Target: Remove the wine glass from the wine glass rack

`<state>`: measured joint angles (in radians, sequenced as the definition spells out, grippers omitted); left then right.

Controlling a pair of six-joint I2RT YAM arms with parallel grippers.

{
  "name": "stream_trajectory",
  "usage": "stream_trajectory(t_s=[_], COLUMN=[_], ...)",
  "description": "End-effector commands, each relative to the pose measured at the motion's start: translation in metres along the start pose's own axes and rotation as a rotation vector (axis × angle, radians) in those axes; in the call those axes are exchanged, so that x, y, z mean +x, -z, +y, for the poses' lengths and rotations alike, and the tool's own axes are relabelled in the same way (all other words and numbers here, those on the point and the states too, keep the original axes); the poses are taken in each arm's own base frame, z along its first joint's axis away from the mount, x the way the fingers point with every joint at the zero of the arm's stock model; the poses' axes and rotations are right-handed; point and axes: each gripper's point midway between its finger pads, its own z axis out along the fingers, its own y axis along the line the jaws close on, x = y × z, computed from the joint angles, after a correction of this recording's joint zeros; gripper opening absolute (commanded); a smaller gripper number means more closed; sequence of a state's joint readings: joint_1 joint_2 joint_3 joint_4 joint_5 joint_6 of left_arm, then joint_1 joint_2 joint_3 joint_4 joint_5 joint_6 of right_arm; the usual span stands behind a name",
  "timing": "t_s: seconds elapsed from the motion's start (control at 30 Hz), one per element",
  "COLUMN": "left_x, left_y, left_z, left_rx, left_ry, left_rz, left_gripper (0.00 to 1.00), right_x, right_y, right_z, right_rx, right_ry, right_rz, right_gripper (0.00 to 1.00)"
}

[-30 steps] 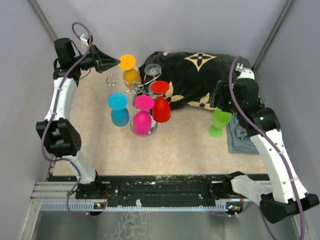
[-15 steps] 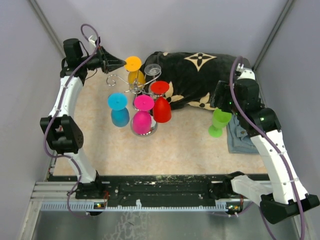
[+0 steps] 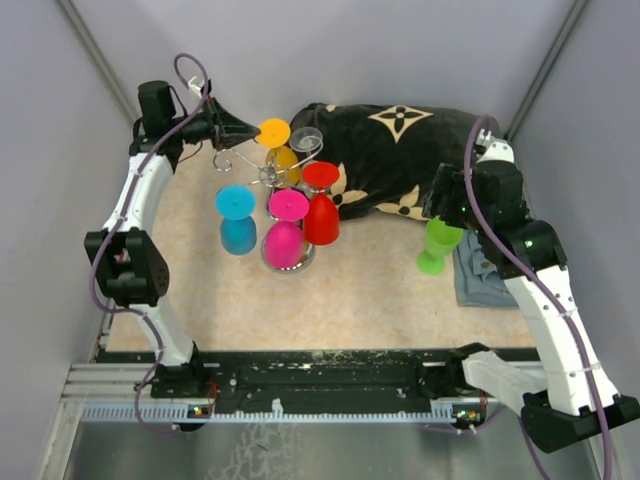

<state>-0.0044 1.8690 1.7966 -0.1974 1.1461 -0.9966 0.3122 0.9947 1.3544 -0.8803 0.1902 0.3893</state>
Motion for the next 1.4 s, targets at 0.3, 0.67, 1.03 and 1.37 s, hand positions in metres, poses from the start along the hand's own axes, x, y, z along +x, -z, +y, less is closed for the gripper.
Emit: stream_trajectory(t_s=[0.3, 0.67, 1.03, 1.37], left_x=[0.022, 0.019, 0.015, -0.03], left_y=[0.039, 0.058, 0.077, 0.128], left_z=[-0.026, -0.027, -0.02, -0.027], left_rx=[0.008, -0.008, -0.021, -0.025], left_ry=[-0.048, -0.053, -0.04, -0.129], left_rz=[-0.055, -0.09, -0.128, -0.254], left_gripper=[0.0, 0.0, 0.0, 0.0], right_x=[-0.007, -0.008, -0.009, -0.02], right_y=[-0.006, -0.014, -0.009, -0.012], right_z=[0.008, 0.014, 0.013, 0.021], right_rx=[-0.031, -0.054, -0.054, -0.077], right_ry=[0.009, 0.018, 0.012, 0.025], right_rz=[-0.026, -0.022, -0.026, -0.036], right_gripper=[0.76, 0.76, 0.76, 0.76])
